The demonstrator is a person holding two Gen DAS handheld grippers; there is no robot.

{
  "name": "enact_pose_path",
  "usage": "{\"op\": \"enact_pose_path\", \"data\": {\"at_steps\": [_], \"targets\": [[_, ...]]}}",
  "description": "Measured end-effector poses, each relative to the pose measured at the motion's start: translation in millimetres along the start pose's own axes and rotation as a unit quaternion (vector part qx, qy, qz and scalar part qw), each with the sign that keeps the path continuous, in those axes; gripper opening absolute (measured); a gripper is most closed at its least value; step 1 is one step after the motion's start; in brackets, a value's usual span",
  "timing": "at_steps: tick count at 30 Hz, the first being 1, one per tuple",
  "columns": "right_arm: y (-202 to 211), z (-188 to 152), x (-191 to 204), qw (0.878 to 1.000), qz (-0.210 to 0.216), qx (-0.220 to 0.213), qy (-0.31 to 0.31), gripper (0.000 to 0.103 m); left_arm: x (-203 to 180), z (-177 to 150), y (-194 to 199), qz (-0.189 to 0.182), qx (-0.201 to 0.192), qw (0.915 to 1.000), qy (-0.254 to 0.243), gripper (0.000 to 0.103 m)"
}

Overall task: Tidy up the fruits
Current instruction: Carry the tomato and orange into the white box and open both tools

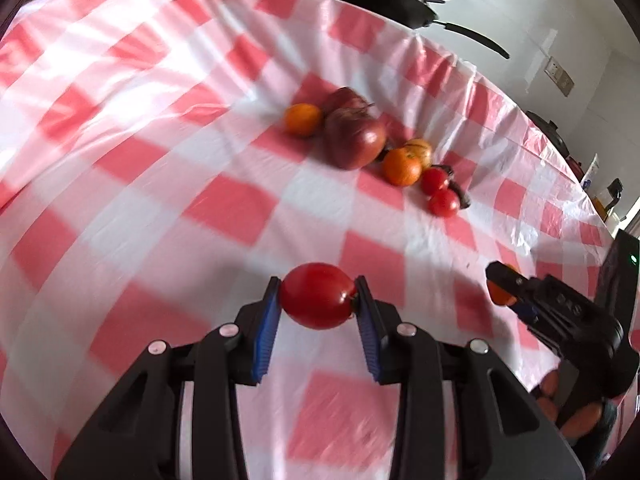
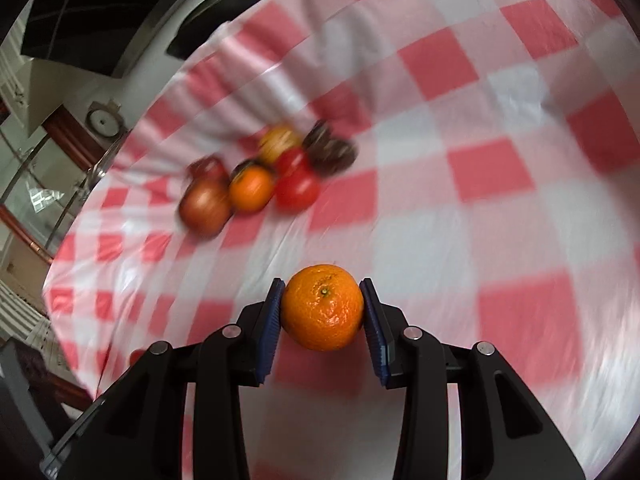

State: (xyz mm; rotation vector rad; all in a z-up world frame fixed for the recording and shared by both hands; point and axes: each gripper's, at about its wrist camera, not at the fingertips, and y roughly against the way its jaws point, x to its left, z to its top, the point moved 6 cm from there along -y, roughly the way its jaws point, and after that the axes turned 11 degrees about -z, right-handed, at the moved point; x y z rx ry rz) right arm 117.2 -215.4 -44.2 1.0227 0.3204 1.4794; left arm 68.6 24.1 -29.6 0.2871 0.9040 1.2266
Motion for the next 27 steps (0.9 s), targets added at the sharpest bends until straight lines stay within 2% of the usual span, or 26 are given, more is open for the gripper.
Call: {"op": "enact_pose_path", "data": {"at_steps": [3,7,13,18,22,27], "targets": [[16,-29,16,1.000,0.027,0.005,-0.002,0.038,14,-11,23,0.014,-0.007,0.9999,-0.003,0.037],[33,-73,41,0.998,0.037,0.026,0.033,0.038,32,-23,53,0.015,-0.016,0.9997,-0.007,0.037],[51,-121,80,0.994,0.055,0.040,0.082,0.038,62,-37,95,0.014,-0.027,0.9995,-0.003,0.037],[64,-155,116,0.988,0.067,0.045,0.134,0.038,80,-40,125,0.003,-0.055,0.9985,-0.003,0.037],[69,-175,144,0.980,0.074,0.045,0.181,0.038,92,-49,153,-0.005,-0.070,0.9972,-0.023,0.037],[77,-201,177,0.967,0.098,0.050,0.231,0.038,115,-75,194,0.015,-0.084,0.9947,-0.057,0.037]]}}
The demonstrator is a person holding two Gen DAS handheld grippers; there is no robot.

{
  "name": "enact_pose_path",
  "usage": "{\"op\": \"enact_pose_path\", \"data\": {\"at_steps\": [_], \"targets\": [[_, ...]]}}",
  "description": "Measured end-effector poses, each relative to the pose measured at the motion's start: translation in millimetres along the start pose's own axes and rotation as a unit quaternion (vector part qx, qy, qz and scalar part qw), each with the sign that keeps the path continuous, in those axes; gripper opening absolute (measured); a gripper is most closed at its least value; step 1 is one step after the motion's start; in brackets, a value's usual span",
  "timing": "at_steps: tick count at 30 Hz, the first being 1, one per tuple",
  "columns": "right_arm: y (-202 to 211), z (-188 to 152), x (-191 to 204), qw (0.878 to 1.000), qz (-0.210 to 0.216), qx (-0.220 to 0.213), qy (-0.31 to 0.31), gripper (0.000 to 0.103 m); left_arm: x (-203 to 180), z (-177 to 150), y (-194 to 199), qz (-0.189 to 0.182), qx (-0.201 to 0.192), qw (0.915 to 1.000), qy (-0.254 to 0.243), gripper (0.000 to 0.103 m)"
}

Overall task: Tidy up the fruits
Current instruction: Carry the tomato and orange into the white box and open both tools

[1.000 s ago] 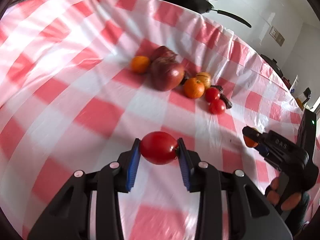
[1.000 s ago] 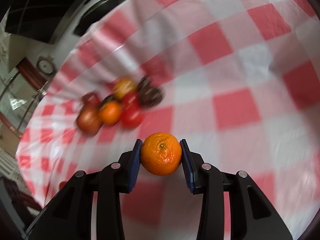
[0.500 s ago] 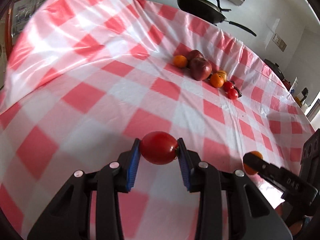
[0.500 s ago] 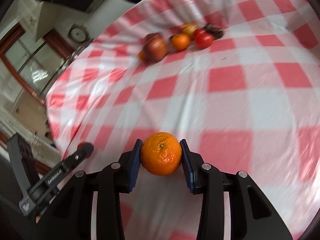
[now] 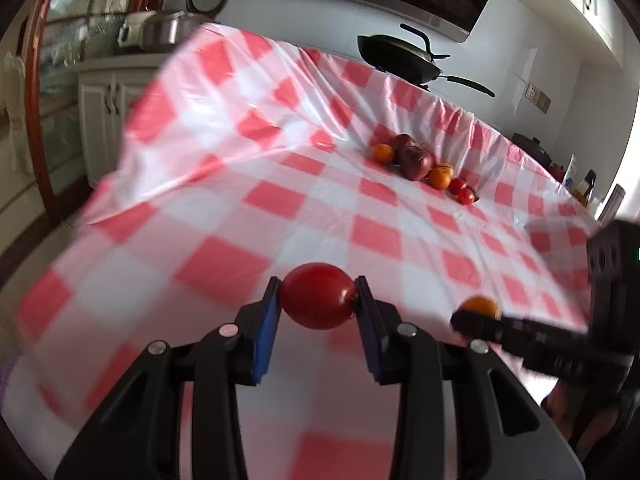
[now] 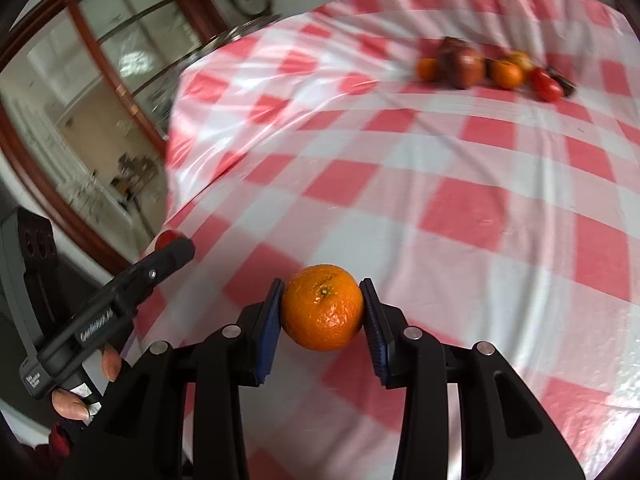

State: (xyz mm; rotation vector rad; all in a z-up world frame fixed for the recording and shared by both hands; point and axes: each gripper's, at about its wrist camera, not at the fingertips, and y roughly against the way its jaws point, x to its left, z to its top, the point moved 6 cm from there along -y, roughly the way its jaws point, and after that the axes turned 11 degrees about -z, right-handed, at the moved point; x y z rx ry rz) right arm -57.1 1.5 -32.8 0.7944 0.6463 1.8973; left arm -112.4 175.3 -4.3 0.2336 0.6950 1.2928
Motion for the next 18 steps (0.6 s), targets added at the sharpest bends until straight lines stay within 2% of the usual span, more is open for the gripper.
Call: {"op": "enact_pose_path", "data": {"at_steps": [4,10,13,18], "targets": [[-2,-6,38,0.999,0.025,0.003,0.042,0.039,28,-15,30,0.025,-0.006,0.9996,-0.013,0.037],[-3,-27,110,0.988,0.059,0.003,0.143,0.039,87,-28,83,0.064,-0.039,0.9967,0.031,0.037],[3,-42,151,0.975,0.081,-0.009,0.205,0.039,114,-36,103,0.090,-0.049,0.9938,0.044,0.038],[5,-86,214,0.939,0.123,-0.008,0.321,0.039,163,-67,121,0.149,-0.020,0.9856,0.079,0.037]]}}
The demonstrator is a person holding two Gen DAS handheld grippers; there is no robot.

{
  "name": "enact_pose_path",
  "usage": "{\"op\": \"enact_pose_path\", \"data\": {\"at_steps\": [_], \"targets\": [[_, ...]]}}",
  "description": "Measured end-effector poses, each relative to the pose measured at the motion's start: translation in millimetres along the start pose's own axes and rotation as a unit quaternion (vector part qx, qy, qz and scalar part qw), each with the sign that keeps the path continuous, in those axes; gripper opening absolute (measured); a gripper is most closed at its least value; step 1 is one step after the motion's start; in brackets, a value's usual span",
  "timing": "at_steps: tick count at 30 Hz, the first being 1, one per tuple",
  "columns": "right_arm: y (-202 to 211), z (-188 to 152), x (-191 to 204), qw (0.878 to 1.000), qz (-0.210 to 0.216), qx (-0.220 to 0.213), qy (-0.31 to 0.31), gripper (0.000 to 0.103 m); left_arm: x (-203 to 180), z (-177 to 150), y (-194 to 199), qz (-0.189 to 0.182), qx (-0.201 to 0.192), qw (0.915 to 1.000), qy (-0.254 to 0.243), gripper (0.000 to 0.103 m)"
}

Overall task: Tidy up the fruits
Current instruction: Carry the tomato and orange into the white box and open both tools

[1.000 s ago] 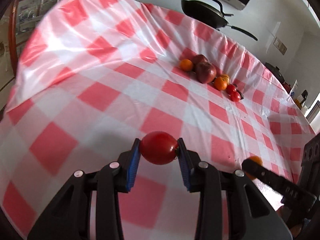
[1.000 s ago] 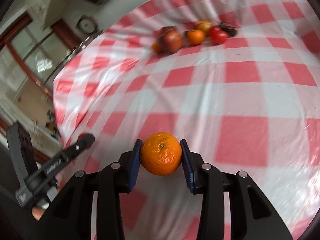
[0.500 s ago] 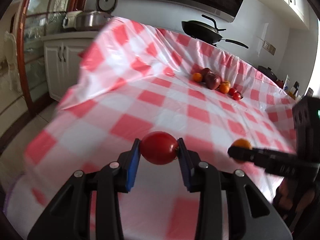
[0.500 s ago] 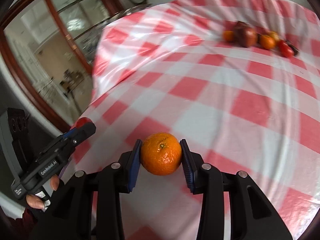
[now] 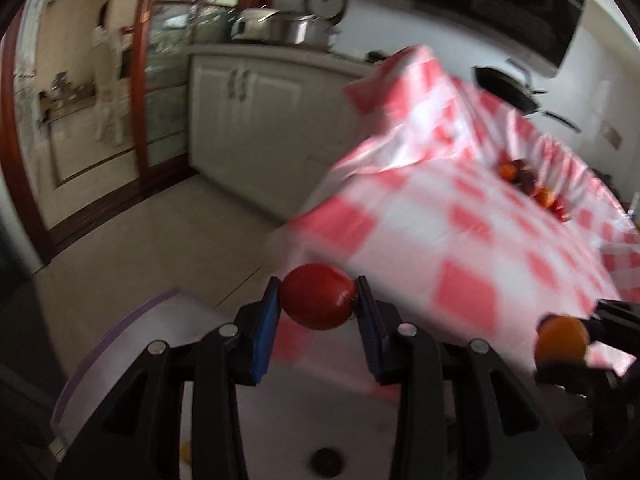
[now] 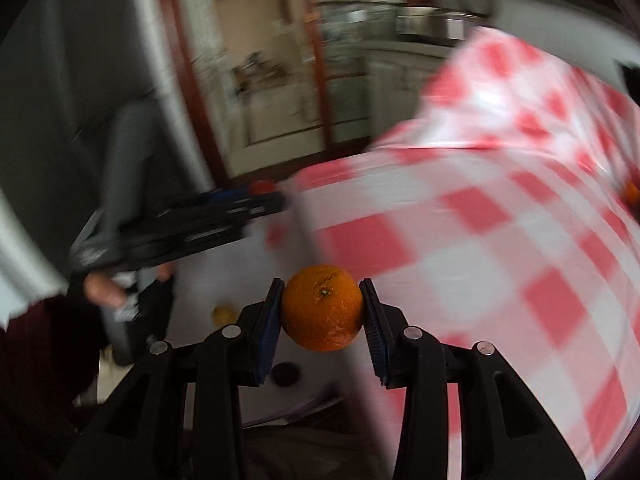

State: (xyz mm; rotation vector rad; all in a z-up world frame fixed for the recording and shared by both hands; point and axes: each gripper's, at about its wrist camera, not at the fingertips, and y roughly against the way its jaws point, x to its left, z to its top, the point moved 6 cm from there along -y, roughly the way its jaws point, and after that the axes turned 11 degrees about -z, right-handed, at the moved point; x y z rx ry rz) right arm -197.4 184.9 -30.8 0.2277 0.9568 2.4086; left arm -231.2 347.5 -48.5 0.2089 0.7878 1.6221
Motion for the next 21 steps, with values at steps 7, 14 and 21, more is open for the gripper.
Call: {"op": "enact_pose_path", "data": {"at_steps": [7,14,21], "targets": [[-64,-39,76,0.986,0.036,0.093,0.133,0.039,47,-47,-34,0.081,0.096,0.9920,0.016,0.038],[-131,-76,98,0.962,0.052,0.218,0.157,0.039,89,-90,-75,0.130,0.193,0.9703,0.067,0.038],[-150,-94,104,0.948,0.055,0.267,0.165,0.039,118,-125,-88,0.146,0.245,0.9507,0.120,0.038]]}}
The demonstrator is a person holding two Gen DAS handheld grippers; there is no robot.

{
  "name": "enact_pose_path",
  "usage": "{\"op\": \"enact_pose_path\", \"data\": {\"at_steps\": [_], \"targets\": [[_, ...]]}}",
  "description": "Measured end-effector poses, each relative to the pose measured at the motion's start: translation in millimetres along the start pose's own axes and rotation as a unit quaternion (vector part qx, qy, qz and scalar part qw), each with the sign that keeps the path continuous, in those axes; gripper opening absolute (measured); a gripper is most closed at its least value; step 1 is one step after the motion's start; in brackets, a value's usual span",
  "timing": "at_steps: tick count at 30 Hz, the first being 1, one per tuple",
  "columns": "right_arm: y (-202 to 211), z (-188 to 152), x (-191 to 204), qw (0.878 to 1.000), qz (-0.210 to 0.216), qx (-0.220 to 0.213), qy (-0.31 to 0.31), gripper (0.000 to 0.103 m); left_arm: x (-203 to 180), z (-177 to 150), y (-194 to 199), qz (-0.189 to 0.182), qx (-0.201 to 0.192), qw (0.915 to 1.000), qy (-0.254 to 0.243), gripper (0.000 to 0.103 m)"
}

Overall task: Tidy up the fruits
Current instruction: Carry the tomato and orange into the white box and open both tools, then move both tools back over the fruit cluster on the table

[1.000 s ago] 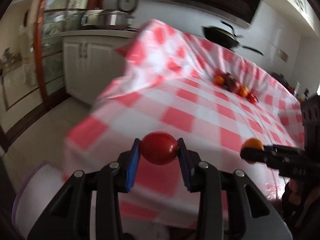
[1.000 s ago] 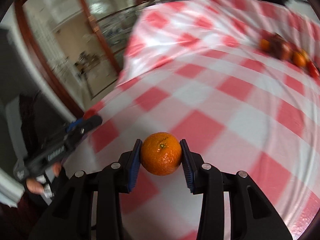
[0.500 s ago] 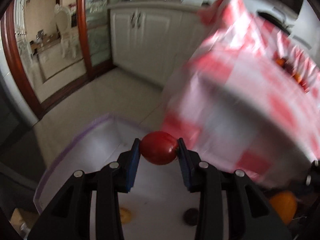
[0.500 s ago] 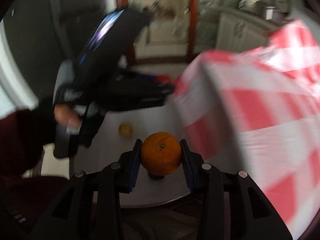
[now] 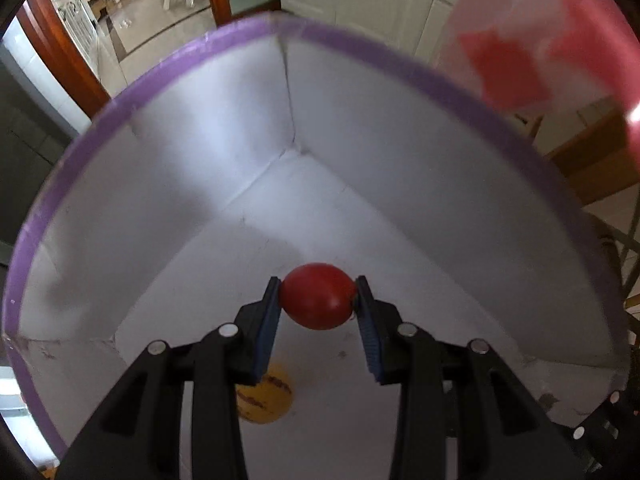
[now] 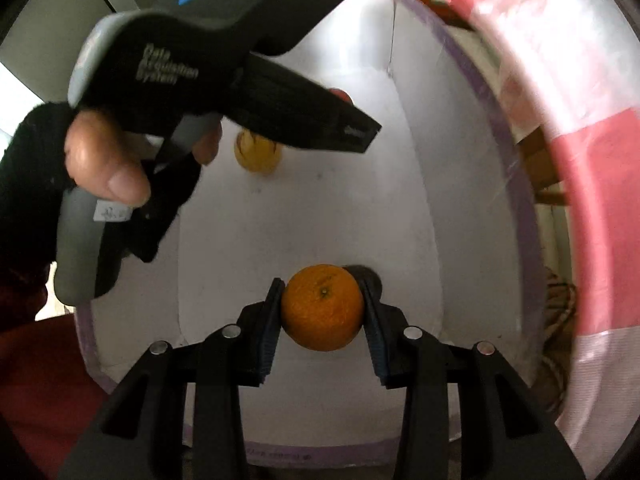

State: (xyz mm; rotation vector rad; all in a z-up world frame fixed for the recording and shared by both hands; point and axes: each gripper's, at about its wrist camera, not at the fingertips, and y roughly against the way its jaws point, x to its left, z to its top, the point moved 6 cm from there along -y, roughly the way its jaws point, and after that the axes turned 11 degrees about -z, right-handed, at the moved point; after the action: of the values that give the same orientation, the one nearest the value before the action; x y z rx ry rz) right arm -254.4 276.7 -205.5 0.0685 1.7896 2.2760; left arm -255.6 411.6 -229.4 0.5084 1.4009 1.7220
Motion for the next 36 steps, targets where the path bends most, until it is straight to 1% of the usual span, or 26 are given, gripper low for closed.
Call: {"op": "enact_pose_path", "data": {"at_steps": [3,9,11,12,13,15,16,19,21,22,23,24,25,26,27,28,30,31,32,33,35,36], "targets": [[-5,-3,0,1.000,0.001,0.013,-0.002,0.039,4,-5,-7,0.000,0.012,0.9999,0.007,0.038],[-6,2,1,1.000,0.000,0.020,-0.008,0.040,9,-6,-12,0.003,0.019,0.9997,0.013,0.038],[-4,3,1,1.000,-0.001,0.017,-0.007,0.040,12,-4,-10,0.009,0.015,0.9998,0.014,0.044],[-4,7,-1,1.000,-0.003,0.014,-0.007,0.044,12,-3,-10,0.011,0.013,0.9997,0.015,0.051],[-1,7,-1,1.000,-0.005,0.010,-0.008,0.050,12,-4,-7,0.014,0.009,0.9997,0.016,0.058],[6,10,-3,1.000,-0.007,-0.003,-0.011,0.056,13,-1,-1,0.016,0.000,0.9997,0.020,0.067],[11,11,-3,1.000,-0.009,-0.011,-0.012,0.056,13,0,2,0.016,-0.002,0.9996,0.021,0.069],[30,15,-5,0.999,-0.018,-0.046,-0.012,0.056,16,8,14,0.022,-0.020,0.9993,0.022,0.070],[57,19,-9,0.996,-0.015,-0.092,-0.014,0.056,17,18,39,0.041,-0.063,0.9967,0.028,0.071],[71,18,-5,0.993,-0.008,-0.114,-0.017,0.059,17,23,51,0.047,-0.087,0.9946,0.031,0.073],[91,19,-7,0.989,0.006,-0.143,-0.025,0.062,17,28,66,0.056,-0.113,0.9914,0.034,0.075],[107,19,-6,0.986,0.016,-0.165,-0.033,0.069,16,33,85,0.066,-0.147,0.9862,0.038,0.079],[128,18,-11,0.979,0.027,-0.195,-0.046,0.076,13,40,112,0.070,-0.198,0.9767,0.042,0.086],[142,14,-11,0.975,0.029,-0.213,-0.053,0.078,8,44,133,0.065,-0.234,0.9691,0.043,0.089],[160,12,-17,0.969,0.025,-0.238,-0.063,0.078,2,49,149,0.060,-0.260,0.9630,0.041,0.095],[176,9,-25,0.963,0.017,-0.259,-0.072,0.080,-9,54,173,0.053,-0.296,0.9531,0.035,0.098],[210,-3,-47,0.948,-0.014,-0.302,-0.097,0.083,-36,62,211,0.034,-0.349,0.9363,0.010,0.102],[223,-10,-59,0.941,-0.031,-0.320,-0.110,0.086,-58,65,228,0.021,-0.373,0.9277,-0.011,0.102],[240,-27,-70,0.931,-0.052,-0.339,-0.128,0.088,-75,74,239,0.008,-0.387,0.9215,-0.032,0.102],[259,-46,-90,0.917,-0.078,-0.359,-0.153,0.087,-100,78,248,-0.009,-0.398,0.9155,-0.057,0.102],[277,-71,-121,0.899,-0.115,-0.375,-0.193,0.087,-156,82,268,-0.053,-0.417,0.9002,-0.115,0.102],[286,-88,-139,0.889,-0.138,-0.379,-0.218,0.087,-179,81,270,-0.066,-0.421,0.8946,-0.134,0.102]]}}
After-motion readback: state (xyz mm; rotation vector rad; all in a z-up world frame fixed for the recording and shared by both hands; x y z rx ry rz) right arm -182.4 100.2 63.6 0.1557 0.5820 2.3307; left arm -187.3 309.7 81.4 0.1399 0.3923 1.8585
